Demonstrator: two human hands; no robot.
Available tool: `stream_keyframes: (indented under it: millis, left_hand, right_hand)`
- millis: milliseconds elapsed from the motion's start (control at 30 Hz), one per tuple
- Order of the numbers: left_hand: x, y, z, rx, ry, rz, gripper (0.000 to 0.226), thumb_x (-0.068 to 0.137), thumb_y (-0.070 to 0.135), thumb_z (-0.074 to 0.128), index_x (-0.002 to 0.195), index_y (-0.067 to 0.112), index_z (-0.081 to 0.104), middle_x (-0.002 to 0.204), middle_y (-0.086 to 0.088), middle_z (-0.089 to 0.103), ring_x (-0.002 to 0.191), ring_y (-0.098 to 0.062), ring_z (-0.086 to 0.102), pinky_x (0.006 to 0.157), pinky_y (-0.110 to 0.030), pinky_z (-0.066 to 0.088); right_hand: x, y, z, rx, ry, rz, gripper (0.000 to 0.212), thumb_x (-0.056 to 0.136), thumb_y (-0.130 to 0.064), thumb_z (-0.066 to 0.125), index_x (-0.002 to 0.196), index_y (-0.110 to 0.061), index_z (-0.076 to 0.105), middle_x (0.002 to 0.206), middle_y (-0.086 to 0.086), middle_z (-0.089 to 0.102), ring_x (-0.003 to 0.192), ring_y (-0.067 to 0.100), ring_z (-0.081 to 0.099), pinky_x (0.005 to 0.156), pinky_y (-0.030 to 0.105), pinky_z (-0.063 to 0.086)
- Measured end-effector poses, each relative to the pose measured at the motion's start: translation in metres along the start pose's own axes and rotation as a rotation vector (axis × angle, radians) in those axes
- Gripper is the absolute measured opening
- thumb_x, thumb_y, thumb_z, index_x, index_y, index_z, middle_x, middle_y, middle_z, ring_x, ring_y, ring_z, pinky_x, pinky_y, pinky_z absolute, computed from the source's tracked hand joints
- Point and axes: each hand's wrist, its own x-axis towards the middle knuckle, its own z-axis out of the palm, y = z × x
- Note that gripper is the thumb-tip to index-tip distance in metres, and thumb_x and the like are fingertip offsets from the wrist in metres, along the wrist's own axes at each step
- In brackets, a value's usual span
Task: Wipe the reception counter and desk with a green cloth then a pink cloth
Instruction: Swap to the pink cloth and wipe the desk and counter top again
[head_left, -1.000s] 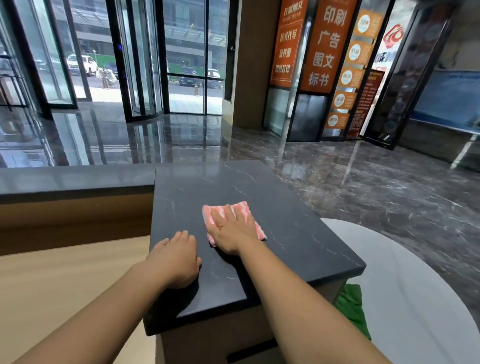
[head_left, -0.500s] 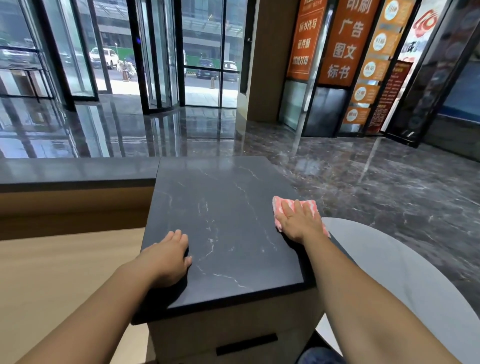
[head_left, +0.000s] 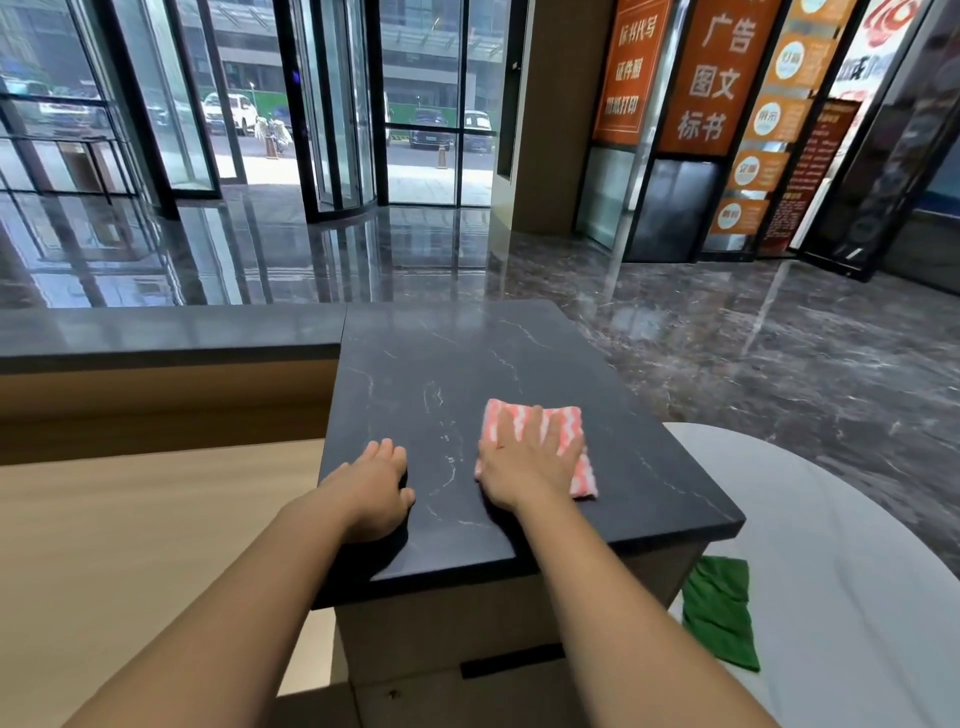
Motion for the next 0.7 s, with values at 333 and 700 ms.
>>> stream_keyframes:
  millis: [333, 700]
  left_hand:
    - [-0.002, 0.004, -0.003, -0.036, -0.009, -0.025, 0.051, 0.101, 0.029, 0.042, 0.145, 0.010, 0.026, 0.151, -0.010, 0.025, 0.139, -0.024, 0.028, 0.115, -0.039, 0.025]
    - [-0.006, 0.009, -0.002, -0.070, -0.006, -0.037, 0.053, 0.102, 0.027, 0.039, 0.147, 0.008, 0.021, 0.155, -0.012, 0.020, 0.143, -0.026, 0.023, 0.115, -0.035, 0.020]
  right_hand:
    - [-0.014, -0.005, -0.001, -0.047, -0.036, -0.353, 0.062, 0.102, -0.041, 0.025, 0.155, -0.033, -0.006, 0.163, 0.006, -0.013, 0.149, 0.027, -0.014, 0.117, 0.053, -0.012]
    - [0.003, 0.146, -0.019, 0.026, 0.019, 0.027, 0.054, 0.103, -0.045, 0.012, 0.155, -0.036, 0.001, 0.164, 0.002, -0.007, 0.150, 0.025, -0.009, 0.119, 0.047, -0.005]
